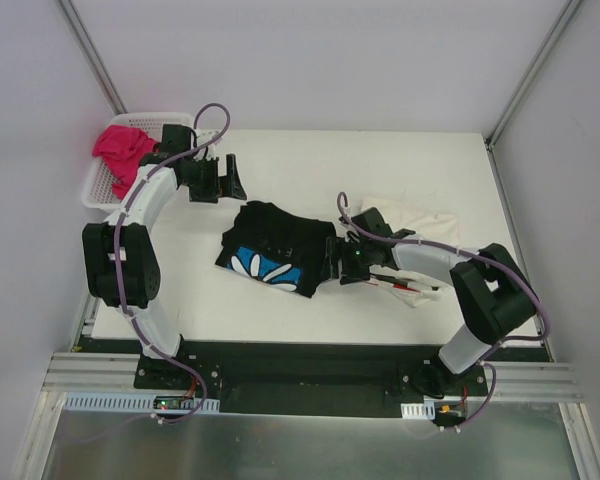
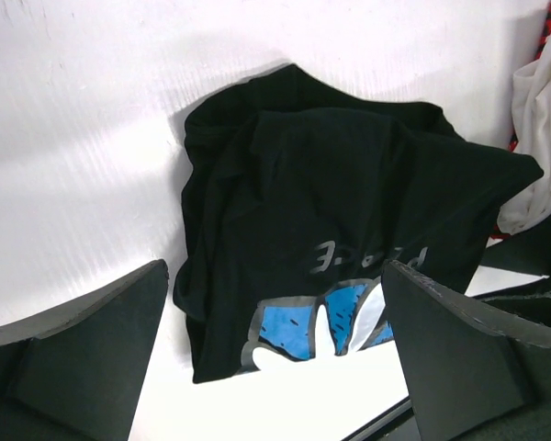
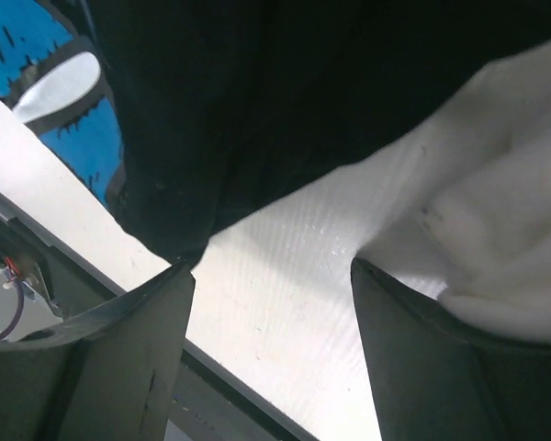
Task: Fold and stack the t-shirts
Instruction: Put the neatly folded tshirt into the corner of the board with both arms
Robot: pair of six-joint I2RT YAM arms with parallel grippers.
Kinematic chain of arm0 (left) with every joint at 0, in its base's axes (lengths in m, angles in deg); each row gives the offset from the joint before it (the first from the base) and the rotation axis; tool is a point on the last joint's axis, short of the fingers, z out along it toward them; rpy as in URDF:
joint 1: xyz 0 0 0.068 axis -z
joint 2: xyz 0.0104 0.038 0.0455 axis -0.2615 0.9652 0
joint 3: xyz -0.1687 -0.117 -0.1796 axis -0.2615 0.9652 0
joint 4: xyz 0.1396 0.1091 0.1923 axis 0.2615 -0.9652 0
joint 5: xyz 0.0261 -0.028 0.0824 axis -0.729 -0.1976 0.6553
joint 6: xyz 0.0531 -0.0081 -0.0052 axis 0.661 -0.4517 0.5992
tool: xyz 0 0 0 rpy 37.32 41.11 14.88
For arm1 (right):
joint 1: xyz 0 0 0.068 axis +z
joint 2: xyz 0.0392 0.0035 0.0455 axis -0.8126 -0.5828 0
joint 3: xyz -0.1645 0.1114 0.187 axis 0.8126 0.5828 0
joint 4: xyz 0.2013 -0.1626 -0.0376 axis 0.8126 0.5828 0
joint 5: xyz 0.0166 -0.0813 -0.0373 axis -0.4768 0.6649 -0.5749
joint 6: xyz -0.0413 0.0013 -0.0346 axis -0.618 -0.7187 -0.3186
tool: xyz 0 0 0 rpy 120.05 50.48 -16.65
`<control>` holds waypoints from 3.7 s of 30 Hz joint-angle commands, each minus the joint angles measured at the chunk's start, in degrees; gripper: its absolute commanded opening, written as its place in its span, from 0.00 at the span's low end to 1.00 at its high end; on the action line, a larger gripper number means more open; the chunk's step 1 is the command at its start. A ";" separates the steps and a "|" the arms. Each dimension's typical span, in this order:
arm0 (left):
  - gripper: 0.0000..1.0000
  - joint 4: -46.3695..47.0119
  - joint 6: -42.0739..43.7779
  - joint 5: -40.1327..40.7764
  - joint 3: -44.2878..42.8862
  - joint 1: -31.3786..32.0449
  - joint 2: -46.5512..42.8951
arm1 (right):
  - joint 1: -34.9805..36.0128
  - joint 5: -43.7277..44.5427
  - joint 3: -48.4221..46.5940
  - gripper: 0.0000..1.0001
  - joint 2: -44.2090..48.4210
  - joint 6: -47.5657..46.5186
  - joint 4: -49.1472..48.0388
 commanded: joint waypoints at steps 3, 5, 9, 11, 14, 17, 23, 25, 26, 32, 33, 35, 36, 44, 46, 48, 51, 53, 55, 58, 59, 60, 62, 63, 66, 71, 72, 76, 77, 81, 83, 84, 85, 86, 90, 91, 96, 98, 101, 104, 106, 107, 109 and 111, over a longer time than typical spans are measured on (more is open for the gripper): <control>0.99 -1.49 2.99 -2.21 3.07 -0.59 0.79 | 0.56 -0.28 1.84 0.73 -3.65 1.46 -6.89; 0.99 -1.41 3.52 -3.88 3.95 -0.94 1.58 | 0.91 -0.28 1.75 0.74 -4.26 1.73 -7.69; 0.99 -1.23 3.96 -6.25 5.10 -1.03 3.16 | 1.09 -0.11 0.96 0.74 -5.75 2.52 -9.27; 0.99 -0.70 3.87 -8.61 6.06 -1.03 3.86 | 1.09 -0.19 0.61 0.75 -7.06 3.14 -9.80; 0.99 0.35 3.78 -10.21 7.47 -1.03 4.04 | 1.09 -0.19 -0.01 0.75 -8.56 4.01 -11.72; 0.99 0.97 3.96 -11.70 8.61 -1.03 4.13 | 1.18 -0.19 -1.15 0.75 -10.23 4.89 -12.52; 0.99 1.93 4.31 -13.63 10.90 -0.86 5.09 | 1.44 0.15 -3.70 0.75 -12.78 5.60 -12.61; 0.99 2.02 4.14 -14.69 10.90 -0.59 6.06 | 1.44 0.42 -4.14 0.75 -13.66 5.69 -12.61; 0.99 2.02 4.14 -15.04 10.99 -0.42 6.32 | 1.44 0.60 -4.75 0.74 -14.01 5.60 -12.52; 0.99 2.02 3.96 -16.19 11.08 1.43 6.94 | 1.36 0.77 -7.39 0.75 -17.00 6.30 -12.26; 0.99 1.67 3.87 -16.19 10.64 1.52 6.68 | 1.44 0.86 -8.09 0.75 -17.27 6.30 -12.00; 0.99 0.71 4.22 -13.14 9.59 1.43 5.98 | 1.27 1.21 -8.53 0.75 -17.71 6.13 -11.47; 0.99 -0.25 4.57 -10.67 8.28 1.25 4.67 | 1.09 1.21 -8.53 0.75 -17.71 6.13 -11.47; 0.99 -0.97 1.42 14.30 6.68 -1.03 1.14 | -0.05 0.16 -7.39 0.74 -18.59 6.48 -12.26; 0.99 -0.35 0.80 16.50 6.16 -1.03 1.05 | -0.14 -0.02 -7.30 0.75 -18.67 6.48 -12.52; 0.99 -0.17 0.62 18.78 5.28 -1.03 1.23 | -0.23 -0.37 -7.30 0.75 -18.68 6.48 -12.70; 0.99 -0.26 0.97 18.80 5.19 -1.03 2.37 | -0.84 -0.46 -6.95 0.74 -18.50 6.65 -12.87; 0.99 0.17 0.53 17.40 5.80 -1.03 3.85 | -1.37 -0.20 -6.69 0.75 -18.15 6.57 -12.96; 0.99 0.53 0.01 15.47 6.41 -1.03 4.83 | -2.07 -0.46 -6.25 0.75 -17.97 6.65 -13.05; 0.99 1.41 -0.35 13.44 8.00 -0.94 5.80 | -2.77 -0.37 -5.72 0.75 -17.89 6.57 -13.14; 0.99 1.67 -0.26 12.82 8.61 -0.94 5.97 | -2.95 -0.37 -5.55 0.75 -17.80 6.57 -13.14; 0.99 1.84 -0.35 12.21 8.79 -0.94 6.06 | -3.30 -0.28 -5.37 0.75 -17.80 6.57 -13.23; 0.99 2.11 -0.43 10.37 9.31 -0.94 6.24 | -3.48 -0.89 -5.28 0.75 -17.97 6.65 -13.40; 0.99 2.28 -0.52 9.92 9.49 -0.94 6.41 | -3.65 -0.90 -5.28 0.75 -18.06 6.74 -13.49; 0.99 3.43 -0.78 8.08 10.28 -0.94 7.11 | -3.92 -1.16 -5.37 0.74 -18.58 7.09 -13.75; 0.99 5.53 -2.01 3.07 10.20 -0.94 9.84 | -4.10 -1.95 -5.63 0.75 -19.64 7.53 -14.28; 0.99 6.06 -2.36 0.62 10.46 -1.03 10.10 | -4.27 -1.95 -5.63 0.75 -19.73 7.44 -14.28; 0.99 8.00 -3.60 -3.70 10.64 -0.94 11.59 | -4.53 -1.95 -5.63 0.75 -20.08 7.53 -14.28; 0.99 8.35 -3.77 -4.40 10.55 -0.94 12.03 | -4.62 -1.95 -5.72 0.75 -20.26 7.62 -14.28; 0.99 9.40 -4.91 -8.01 10.46 -0.94 12.39 | -4.54 -1.95 -6.33 0.75 -21.40 8.06 -14.55; 0.99 10.11 -5.35 -10.03 11.07 -0.86 12.30 | -4.62 -2.13 -6.77 0.75 -22.19 8.32 -14.72; 0.99 10.37 -5.62 -10.47 11.08 -0.94 12.30 | -4.62 -2.39 -7.12 0.74 -22.36 8.67 -14.81; 0.99 10.55 -5.79 -11.26 11.42 -0.94 12.13 | -4.45 -2.65 -7.13 0.74 -22.45 8.94 -14.98; 0.99 10.72 -5.80 -11.70 11.60 -0.86 12.13 | -4.53 -2.65 -7.21 0.74 -22.72 9.03 -15.07; 0.99 11.78 -6.67 -13.37 12.83 -0.68 11.51 | -4.36 -2.83 -7.39 0.74 -22.72 9.38 -15.07; 0.98 12.56 -6.85 -13.81 13.09 -0.59 11.34 | -4.45 -2.74 -7.39 0.74 -22.54 9.38 -15.07; 0.98 14.15 -8.25 -15.92 13.62 0.99 11.07 | -3.83 -2.66 -8.00 0.74 -22.98 10.08 -14.98; 0.98 14.85 -8.87 -16.19 13.89 1.69 11.25 | -3.13 -2.83 -8.70 0.74 -23.33 10.61 -15.25; 0.98 15.99 -9.66 -16.80 14.85 2.31 10.81 | -2.51 -2.83 -9.41 0.74 -23.51 10.70 -15.25; 0.98 17.22 -10.45 -17.06 15.91 2.83 10.19 | -2.07 -2.66 -9.67 0.74 -23.69 10.78 -15.07; 0.98 18.37 -10.80 -17.68 16.09 3.18 10.02 | -1.81 -2.48 -10.03 0.74 -24.03 11.05 -14.99; 0.98 18.72 -11.33 -17.94 16.26 3.71 10.10 | -1.55 -2.57 -10.20 0.74 -24.12 11.13 -15.07; 0.98 20.03 -11.68 -18.12 16.52 4.24 10.28 | -1.28 -2.57 -10.82 0.72 -24.30 11.40 -15.07; 0.97 21.70 -12.56 -18.64 17.22 5.12 10.54 | -1.11 -2.83 -11.17 0.68 -24.56 11.49 -15.16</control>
